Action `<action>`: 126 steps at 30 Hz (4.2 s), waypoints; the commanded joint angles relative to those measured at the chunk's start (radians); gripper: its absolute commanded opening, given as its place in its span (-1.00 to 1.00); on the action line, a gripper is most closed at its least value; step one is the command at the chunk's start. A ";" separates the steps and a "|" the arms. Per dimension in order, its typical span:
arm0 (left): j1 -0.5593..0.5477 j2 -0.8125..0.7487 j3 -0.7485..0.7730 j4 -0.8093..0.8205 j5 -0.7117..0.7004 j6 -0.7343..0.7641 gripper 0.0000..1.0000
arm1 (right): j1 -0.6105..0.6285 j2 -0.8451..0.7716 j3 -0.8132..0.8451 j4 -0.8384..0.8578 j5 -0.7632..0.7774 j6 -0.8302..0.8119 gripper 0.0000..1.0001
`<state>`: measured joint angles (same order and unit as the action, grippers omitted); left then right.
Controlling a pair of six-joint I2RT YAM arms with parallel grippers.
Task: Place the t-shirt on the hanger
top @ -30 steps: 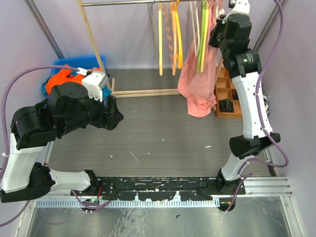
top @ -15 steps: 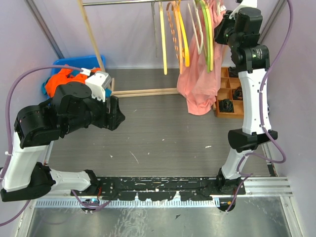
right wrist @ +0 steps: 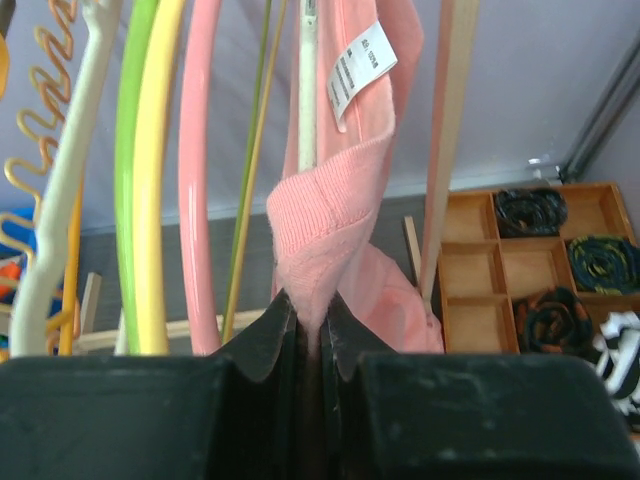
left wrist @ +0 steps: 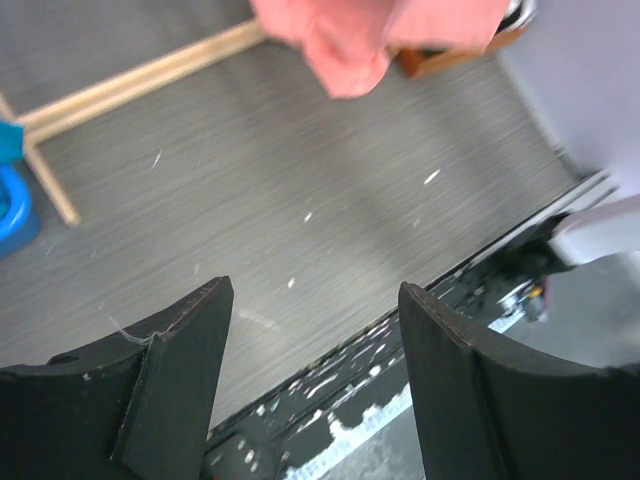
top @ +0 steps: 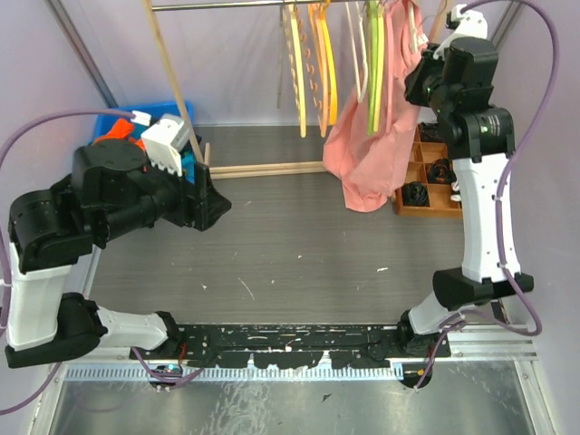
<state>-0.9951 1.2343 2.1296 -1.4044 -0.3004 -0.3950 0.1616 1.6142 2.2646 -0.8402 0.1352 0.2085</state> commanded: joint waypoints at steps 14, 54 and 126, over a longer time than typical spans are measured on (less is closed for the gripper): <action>0.004 0.169 0.131 0.584 0.398 -0.135 0.48 | -0.001 -0.444 -0.346 -0.205 -0.123 0.121 -0.98; -0.028 0.752 0.396 0.948 0.496 -0.258 -0.35 | 0.025 -0.702 -0.528 -0.393 -0.571 0.060 -0.98; -0.140 0.234 0.072 0.646 0.121 -0.088 -0.04 | 0.032 -0.698 -0.424 -0.531 -0.360 0.111 -0.98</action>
<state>-1.1358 1.5635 2.2528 -0.7212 -0.1303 -0.4995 0.1898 0.9096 1.8156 -1.4128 -0.2707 0.2989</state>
